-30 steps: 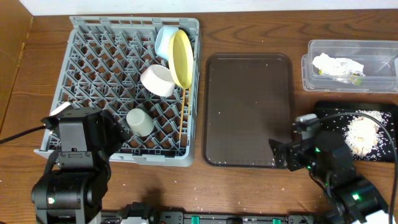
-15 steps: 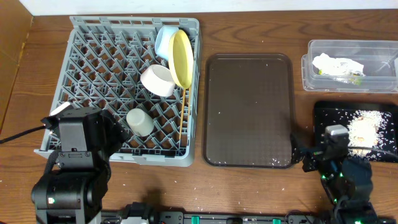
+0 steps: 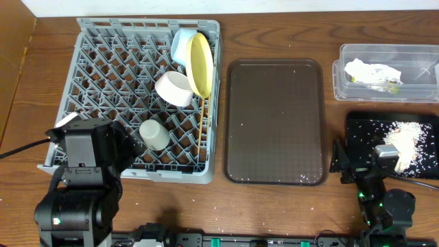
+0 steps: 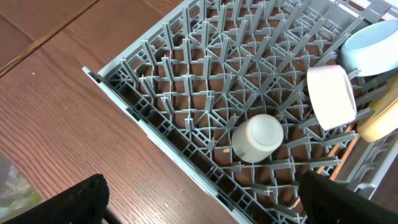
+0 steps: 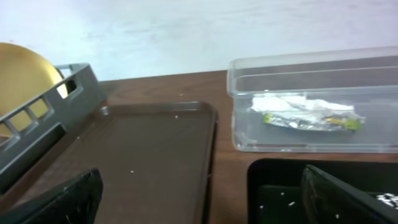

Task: Sort waste into correct bins and load items into the dishwasher

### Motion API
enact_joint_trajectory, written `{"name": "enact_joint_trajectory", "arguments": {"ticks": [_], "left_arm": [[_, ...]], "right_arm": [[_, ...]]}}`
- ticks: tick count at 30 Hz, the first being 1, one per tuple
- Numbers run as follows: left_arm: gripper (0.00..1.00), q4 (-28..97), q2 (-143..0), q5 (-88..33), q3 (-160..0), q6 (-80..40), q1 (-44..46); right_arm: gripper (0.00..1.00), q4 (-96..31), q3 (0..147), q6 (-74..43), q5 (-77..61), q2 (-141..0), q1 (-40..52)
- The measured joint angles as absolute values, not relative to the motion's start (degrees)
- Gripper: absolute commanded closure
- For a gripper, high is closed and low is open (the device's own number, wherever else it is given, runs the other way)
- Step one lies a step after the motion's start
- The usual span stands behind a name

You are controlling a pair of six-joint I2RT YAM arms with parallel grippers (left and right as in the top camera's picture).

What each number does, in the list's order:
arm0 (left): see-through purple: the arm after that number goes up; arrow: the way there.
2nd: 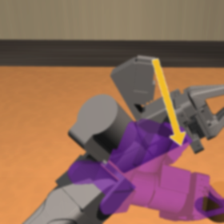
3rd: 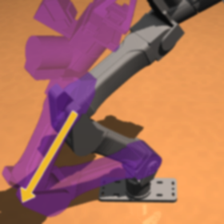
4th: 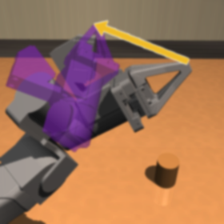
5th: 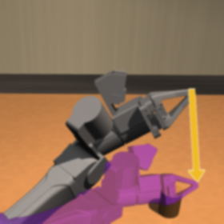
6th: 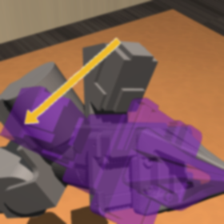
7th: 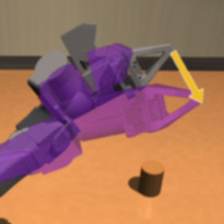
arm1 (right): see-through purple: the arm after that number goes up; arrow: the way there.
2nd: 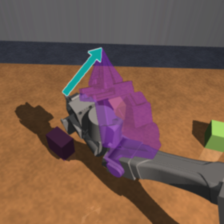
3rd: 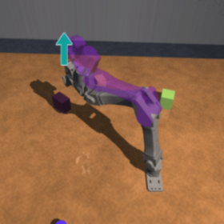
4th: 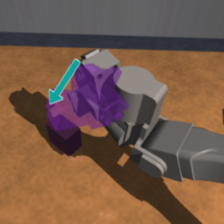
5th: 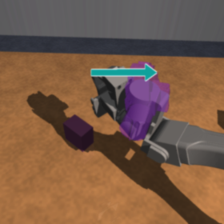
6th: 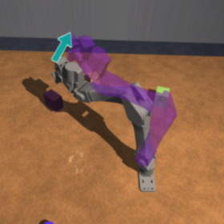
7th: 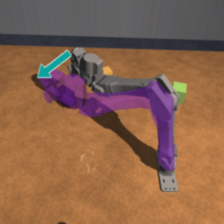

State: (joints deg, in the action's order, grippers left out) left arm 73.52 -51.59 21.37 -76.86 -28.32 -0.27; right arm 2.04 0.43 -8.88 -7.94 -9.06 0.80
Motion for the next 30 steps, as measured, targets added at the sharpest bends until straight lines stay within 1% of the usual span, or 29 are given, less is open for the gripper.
{"name": "enact_joint_trajectory", "arguments": {"ticks": [4, 8, 15, 25, 30], "left_arm": [[0.02, 73.6, -51.6, 21.4, -76.9, -28.3, -0.3], [0.02, 73.5, -51.6, 21.3, -76.9, -28.3, -0.3], [0.02, 73.5, -51.6, 21.3, -76.9, -28.3, -0.3], [0.01, 73.5, -51.6, 21.4, -76.9, -28.3, -0.3], [0.02, 73.5, -51.6, 21.3, -76.9, -28.3, -0.3]], "right_arm": [[0.01, -3.1, 0.4, -6.5, -8.0, -5.2, 0.1], [0.01, -3.3, 0.4, -4.7, -8.0, -1.1, -1.3], [0.01, -3.4, 0.4, -3.3, -7.9, -0.7, -2.7], [0.01, -3.6, 0.4, 2.4, -6.3, -0.7, -2.7], [0.01, -3.7, 0.4, 2.3, -5.6, -0.7, -2.7]]}}
